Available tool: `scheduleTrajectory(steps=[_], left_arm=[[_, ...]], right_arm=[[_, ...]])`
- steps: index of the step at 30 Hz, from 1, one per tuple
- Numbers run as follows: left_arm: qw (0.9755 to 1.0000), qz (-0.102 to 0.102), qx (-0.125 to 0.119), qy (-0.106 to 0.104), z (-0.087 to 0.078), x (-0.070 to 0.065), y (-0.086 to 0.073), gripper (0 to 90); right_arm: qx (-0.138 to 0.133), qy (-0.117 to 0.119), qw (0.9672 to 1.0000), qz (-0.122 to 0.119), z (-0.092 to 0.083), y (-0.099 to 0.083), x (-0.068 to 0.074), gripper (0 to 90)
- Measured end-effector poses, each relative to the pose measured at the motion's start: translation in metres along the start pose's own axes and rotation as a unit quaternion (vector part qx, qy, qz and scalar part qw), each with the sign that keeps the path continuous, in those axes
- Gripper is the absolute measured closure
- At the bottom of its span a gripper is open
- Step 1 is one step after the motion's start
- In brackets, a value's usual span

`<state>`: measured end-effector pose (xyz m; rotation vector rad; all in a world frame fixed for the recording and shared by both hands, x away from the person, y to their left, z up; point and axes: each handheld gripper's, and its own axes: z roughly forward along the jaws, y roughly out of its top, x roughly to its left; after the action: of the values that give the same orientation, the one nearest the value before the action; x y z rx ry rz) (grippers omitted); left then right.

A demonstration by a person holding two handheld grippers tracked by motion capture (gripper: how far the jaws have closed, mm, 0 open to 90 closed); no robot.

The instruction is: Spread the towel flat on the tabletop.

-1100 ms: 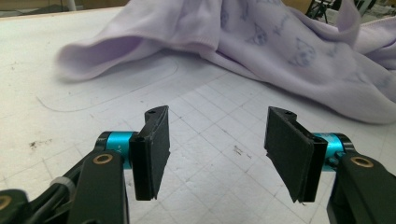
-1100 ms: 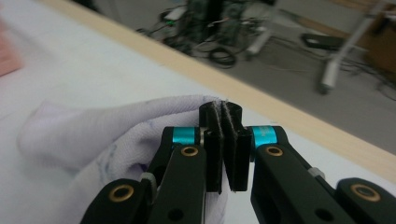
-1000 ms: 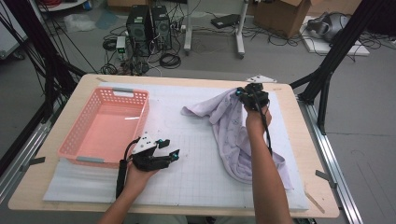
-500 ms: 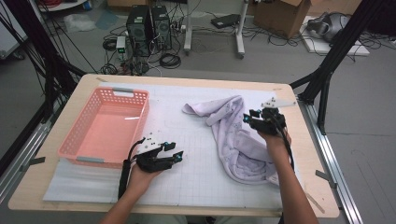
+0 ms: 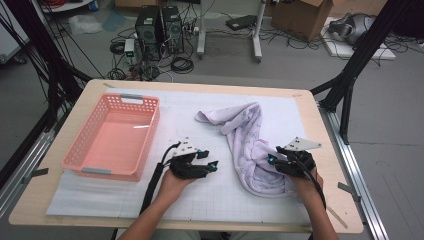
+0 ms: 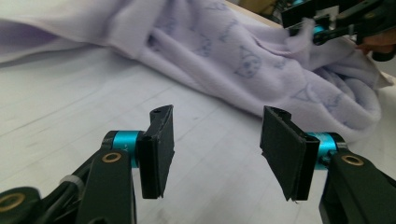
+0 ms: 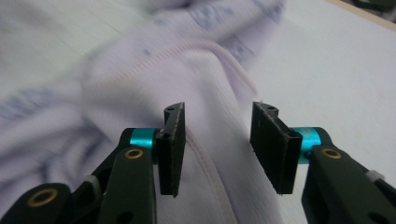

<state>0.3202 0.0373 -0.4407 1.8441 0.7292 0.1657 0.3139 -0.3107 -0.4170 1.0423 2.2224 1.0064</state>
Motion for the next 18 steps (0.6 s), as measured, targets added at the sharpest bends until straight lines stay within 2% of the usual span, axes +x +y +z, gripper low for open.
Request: scheduleTrajectory(steps=[1,4,6,9,11,13,14,15,18], left_arm=[[0.9999,0.002,0.013,-0.007,0.016,-0.005,0.005,42.4],[0.9996,0.002,0.023,-0.015,0.038,-0.016,0.011,39.0],[0.9991,0.008,0.032,-0.025,0.051,-0.025,0.016,37.8],[0.9966,0.044,0.063,-0.027,0.069,-0.037,0.02,38.2],[0.9938,0.07,0.082,-0.026,0.077,-0.044,0.02,50.4],[0.9922,0.086,0.087,-0.024,0.076,-0.047,0.02,70.4],[0.9915,0.092,0.088,-0.024,0.073,-0.046,0.02,77.5],[0.9918,0.095,0.083,-0.023,0.068,-0.045,0.02,82.2],[0.9943,0.079,0.069,-0.02,0.048,-0.033,0.02,85.4]], right_arm=[[0.01,-0.006,0.9998,0.014,0.001,-0.007,-0.007,53.8],[0.004,-0.013,0.9994,0.032,-0.004,-0.011,-0.013,53.8],[-0.002,-0.014,0.9993,0.034,-0.007,-0.013,-0.016,53.8],[-0.009,-0.014,0.9989,0.043,-0.012,-0.015,-0.02,53.0],[-0.015,-0.012,0.9985,0.052,-0.014,-0.016,-0.022,51.6],[-0.017,-0.01,0.9981,0.058,-0.016,-0.016,-0.023,50.4],[-0.019,-0.011,0.9981,0.058,-0.017,-0.016,-0.023,50.4],[-0.02,-0.01,0.998,0.059,-0.018,-0.017,-0.023,50.4],[-0.023,-0.008,0.9977,0.062,-0.02,-0.017,-0.023,50.7]])
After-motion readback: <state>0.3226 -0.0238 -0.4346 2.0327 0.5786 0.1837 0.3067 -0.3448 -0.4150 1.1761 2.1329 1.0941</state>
